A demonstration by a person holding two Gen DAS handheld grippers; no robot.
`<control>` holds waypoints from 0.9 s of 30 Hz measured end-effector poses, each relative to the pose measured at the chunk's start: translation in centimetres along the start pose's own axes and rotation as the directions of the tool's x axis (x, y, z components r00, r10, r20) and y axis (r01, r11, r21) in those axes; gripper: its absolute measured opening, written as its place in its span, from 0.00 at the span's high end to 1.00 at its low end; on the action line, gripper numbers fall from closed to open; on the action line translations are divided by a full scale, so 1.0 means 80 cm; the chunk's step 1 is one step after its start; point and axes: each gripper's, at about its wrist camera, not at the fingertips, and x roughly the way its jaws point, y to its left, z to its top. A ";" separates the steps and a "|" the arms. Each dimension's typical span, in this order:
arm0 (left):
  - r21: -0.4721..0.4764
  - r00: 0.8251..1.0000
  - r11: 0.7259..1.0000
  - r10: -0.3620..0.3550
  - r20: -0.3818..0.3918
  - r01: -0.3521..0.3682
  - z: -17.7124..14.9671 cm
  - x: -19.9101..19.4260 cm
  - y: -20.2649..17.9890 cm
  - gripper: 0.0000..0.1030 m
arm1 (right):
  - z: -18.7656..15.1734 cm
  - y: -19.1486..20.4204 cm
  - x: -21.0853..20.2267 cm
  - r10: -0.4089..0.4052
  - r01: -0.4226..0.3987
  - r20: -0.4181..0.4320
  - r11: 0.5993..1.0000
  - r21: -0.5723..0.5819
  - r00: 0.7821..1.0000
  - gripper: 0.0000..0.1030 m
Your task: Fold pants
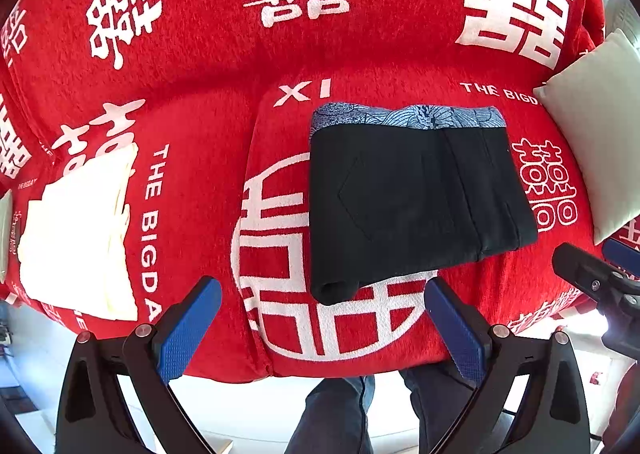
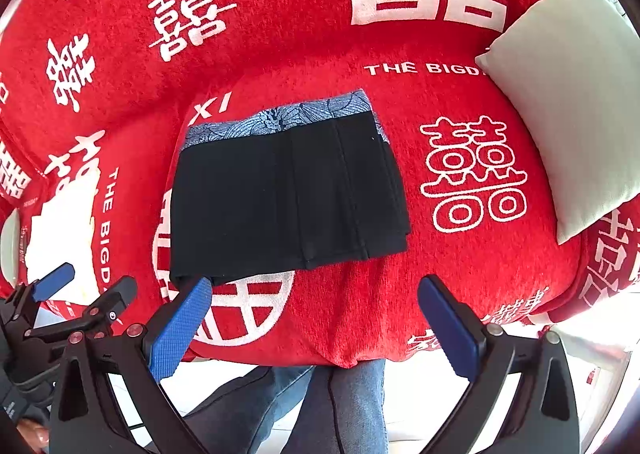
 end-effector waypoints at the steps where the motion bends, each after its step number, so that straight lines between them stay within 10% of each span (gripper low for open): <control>1: 0.002 1.000 1.000 0.000 0.001 0.000 0.000 -0.001 -0.001 0.01 | 0.000 0.000 0.000 0.001 -0.001 0.001 1.000 0.001 1.000 0.00; 27: 0.044 1.000 0.999 -0.003 -0.001 0.003 -0.003 0.000 -0.013 0.01 | 0.005 0.001 -0.006 -0.029 0.029 0.023 0.999 -0.022 0.999 0.00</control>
